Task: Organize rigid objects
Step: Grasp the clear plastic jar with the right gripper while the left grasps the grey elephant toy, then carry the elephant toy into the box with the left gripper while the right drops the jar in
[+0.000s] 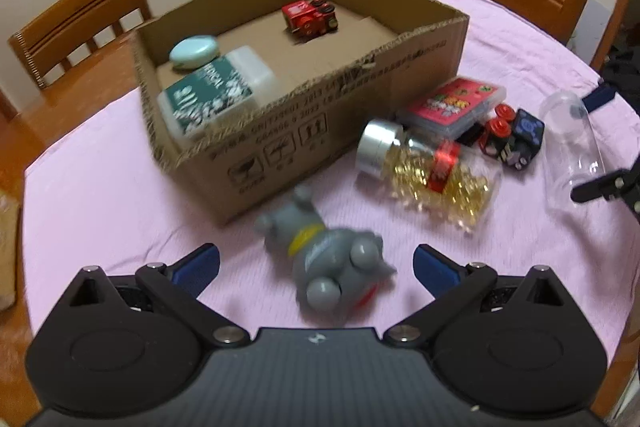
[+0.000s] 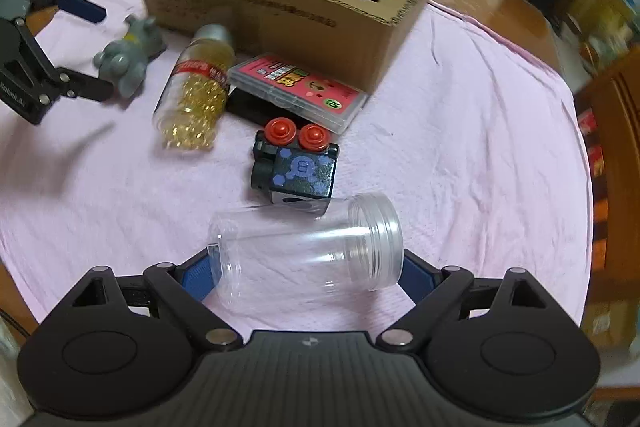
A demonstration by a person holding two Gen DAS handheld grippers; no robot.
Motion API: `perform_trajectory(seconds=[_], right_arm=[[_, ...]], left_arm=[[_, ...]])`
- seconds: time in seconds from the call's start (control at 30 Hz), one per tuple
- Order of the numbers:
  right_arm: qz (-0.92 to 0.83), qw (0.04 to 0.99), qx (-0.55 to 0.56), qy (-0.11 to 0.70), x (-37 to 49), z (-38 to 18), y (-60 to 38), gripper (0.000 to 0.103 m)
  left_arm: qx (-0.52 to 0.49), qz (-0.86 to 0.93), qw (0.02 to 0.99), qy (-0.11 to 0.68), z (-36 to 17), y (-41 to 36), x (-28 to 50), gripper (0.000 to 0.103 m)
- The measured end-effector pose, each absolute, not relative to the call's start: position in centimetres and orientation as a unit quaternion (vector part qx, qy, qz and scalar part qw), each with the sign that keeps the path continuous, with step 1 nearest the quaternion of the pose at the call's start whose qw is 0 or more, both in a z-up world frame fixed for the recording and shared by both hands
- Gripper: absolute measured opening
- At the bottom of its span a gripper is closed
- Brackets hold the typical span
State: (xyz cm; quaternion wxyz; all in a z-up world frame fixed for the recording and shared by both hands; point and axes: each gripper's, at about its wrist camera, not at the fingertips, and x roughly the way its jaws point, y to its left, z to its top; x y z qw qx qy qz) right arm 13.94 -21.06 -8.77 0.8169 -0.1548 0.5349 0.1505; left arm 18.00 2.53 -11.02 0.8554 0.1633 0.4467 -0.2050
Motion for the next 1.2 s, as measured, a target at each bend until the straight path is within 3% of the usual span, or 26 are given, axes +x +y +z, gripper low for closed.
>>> perform_trajectory(seconds=[0.27, 0.53, 0.77, 1.2], right_arm=[[0.137, 0.815, -0.135, 0.547, 13.6, -9.2, -20.7, 0.094], [0.145, 0.816, -0.132, 0.544, 13.7, -8.9, -20.8, 0.094], [0.142, 0.818, -0.139, 0.540, 13.8, -8.7, -20.8, 0.094], [0.130, 0.829, -0.125, 0.530, 13.5, -7.8, -21.0, 0.094]], left_arm=[[0.171, -0.290, 0.824, 0.456, -11.5, 1.7, 18.9, 0.101], [0.259, -0.329, 0.793, 0.443, -11.9, 1.1, 17.5, 0.101], [0.264, -0.332, 0.788, 0.445, -12.8, 1.7, 18.6, 0.081], [0.249, -0.320, 0.791, 0.457, -10.8, 1.6, 18.0, 0.079]])
